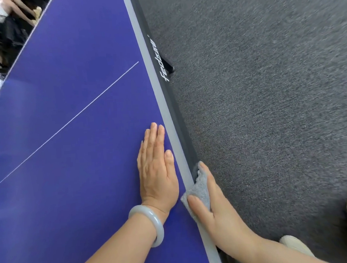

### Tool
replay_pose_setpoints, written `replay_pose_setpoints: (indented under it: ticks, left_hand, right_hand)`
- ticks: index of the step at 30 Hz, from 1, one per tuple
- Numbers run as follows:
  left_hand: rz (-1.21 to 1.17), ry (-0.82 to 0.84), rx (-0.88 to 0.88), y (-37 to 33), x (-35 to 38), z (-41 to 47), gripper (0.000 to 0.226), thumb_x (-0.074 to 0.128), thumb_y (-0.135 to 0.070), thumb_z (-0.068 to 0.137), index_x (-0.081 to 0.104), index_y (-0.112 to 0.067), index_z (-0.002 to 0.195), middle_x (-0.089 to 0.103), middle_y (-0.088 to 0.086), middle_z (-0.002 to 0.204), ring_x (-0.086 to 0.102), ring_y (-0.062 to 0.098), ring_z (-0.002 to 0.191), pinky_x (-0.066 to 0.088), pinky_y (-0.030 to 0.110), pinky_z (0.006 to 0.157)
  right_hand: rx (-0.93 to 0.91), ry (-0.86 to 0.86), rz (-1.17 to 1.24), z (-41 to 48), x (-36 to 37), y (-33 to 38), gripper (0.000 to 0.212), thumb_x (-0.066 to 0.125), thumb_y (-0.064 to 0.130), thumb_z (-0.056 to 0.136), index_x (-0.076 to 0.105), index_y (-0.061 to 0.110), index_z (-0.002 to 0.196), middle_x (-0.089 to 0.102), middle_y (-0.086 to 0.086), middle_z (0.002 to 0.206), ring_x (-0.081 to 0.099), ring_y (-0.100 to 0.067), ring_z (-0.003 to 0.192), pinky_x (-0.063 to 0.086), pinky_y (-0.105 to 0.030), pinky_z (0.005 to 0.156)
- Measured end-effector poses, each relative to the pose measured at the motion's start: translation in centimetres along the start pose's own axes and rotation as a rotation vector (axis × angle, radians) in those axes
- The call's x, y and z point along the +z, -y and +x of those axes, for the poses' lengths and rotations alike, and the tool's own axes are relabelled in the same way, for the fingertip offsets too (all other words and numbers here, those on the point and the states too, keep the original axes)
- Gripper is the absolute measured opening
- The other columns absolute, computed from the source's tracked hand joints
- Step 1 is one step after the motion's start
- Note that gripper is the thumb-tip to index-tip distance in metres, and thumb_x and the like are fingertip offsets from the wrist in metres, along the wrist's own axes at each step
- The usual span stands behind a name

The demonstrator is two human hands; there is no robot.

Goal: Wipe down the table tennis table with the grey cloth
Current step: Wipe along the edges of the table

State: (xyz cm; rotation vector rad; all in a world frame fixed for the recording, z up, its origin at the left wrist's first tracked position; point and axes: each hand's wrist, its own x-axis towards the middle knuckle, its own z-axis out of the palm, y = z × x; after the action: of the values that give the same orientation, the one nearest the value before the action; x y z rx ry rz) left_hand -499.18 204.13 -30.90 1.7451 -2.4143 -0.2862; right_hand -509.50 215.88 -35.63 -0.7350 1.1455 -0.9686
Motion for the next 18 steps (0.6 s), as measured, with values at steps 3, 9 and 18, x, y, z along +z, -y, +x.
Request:
replay_pose_setpoints:
  ticks: [3,9,18]
  left_hand:
    - [-0.009,-0.002,-0.005,0.1,0.0,0.1,0.055,0.02,-0.029,0.102,0.027,-0.017,0.155,0.018,-0.005,0.164,0.008,0.006,0.152,0.012,0.039,0.124]
    - [0.008,0.004,-0.005,0.1,0.0,-0.1,0.054,0.021,-0.028,0.103,0.026,-0.018,0.155,0.018,-0.007,0.164,0.009,0.007,0.152,0.014,0.039,0.122]
    - [0.031,0.009,-0.011,0.0,0.0,-0.1,0.054,0.023,-0.027,0.103,0.025,-0.02,0.156,0.016,-0.009,0.164,0.008,0.007,0.152,0.013,0.036,0.122]
  right_hand:
    - [-0.015,-0.029,-0.029,5.0,-0.5,2.4,0.088,0.036,0.079,0.077,0.001,0.05,0.152,0.026,0.016,0.155,0.024,0.013,0.135,0.021,-0.023,0.112]
    - [0.021,-0.142,-0.078,20.8,-1.9,10.0,0.072,0.044,0.058,0.094,0.018,0.028,0.155,0.05,-0.016,0.141,0.049,-0.032,0.128,0.037,-0.042,0.108]
    - [0.02,-0.168,-0.05,22.3,-1.8,11.8,0.065,0.043,0.055,0.097,0.019,0.039,0.155,0.041,-0.014,0.146,0.047,-0.028,0.127,0.035,-0.035,0.099]
